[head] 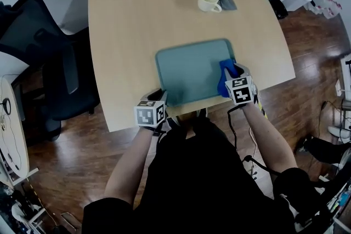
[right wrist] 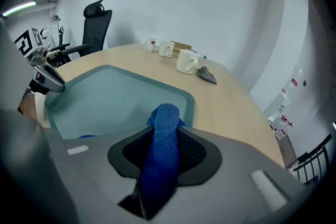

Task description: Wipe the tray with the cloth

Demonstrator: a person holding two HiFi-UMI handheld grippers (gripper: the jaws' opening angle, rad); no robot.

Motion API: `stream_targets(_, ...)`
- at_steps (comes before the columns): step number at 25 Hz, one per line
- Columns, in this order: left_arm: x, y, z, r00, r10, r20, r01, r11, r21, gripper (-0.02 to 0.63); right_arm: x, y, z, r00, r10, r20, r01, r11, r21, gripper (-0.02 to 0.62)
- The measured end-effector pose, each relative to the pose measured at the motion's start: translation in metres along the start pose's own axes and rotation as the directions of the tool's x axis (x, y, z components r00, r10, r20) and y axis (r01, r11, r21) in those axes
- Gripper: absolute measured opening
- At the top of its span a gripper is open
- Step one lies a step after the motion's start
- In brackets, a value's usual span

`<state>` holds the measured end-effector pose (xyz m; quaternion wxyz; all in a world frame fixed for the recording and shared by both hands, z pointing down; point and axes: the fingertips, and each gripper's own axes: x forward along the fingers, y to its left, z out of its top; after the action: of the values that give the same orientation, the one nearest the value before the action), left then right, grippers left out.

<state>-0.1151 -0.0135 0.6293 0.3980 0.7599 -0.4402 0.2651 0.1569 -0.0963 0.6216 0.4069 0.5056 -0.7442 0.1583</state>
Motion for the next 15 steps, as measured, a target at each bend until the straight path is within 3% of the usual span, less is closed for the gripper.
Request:
stream_targets(3,0.0,-0.001,0.001,1.0,0.006,0.005,-0.006,1.0,0.003,0.067,-0.006,-0.012,-0.007,0.992,0.115,0.056,-0.116,0.993,0.012,0.117)
stream_targets(7,-0.005,-0.005,0.007,1.0,0.019,0.015,-0.019,1.0,0.004,0.066,-0.009,0.027,-0.002,0.96,0.249,0.129,-0.26,0.963,0.076,0.117)
stream_targets(12,0.001,0.0,0.0,1.0,0.025,0.01,-0.025,1.0,0.007,0.059,-0.003,0.102,0.026,0.974,0.182,0.136,-0.198,0.974,0.11,0.117)
stream_targets(15,0.0,0.0,0.001,0.999,0.031,0.011,-0.031,1.0,0.007,0.059,0.002,0.162,0.055,0.963,0.205,0.173,-0.228,0.966,0.123,0.117)
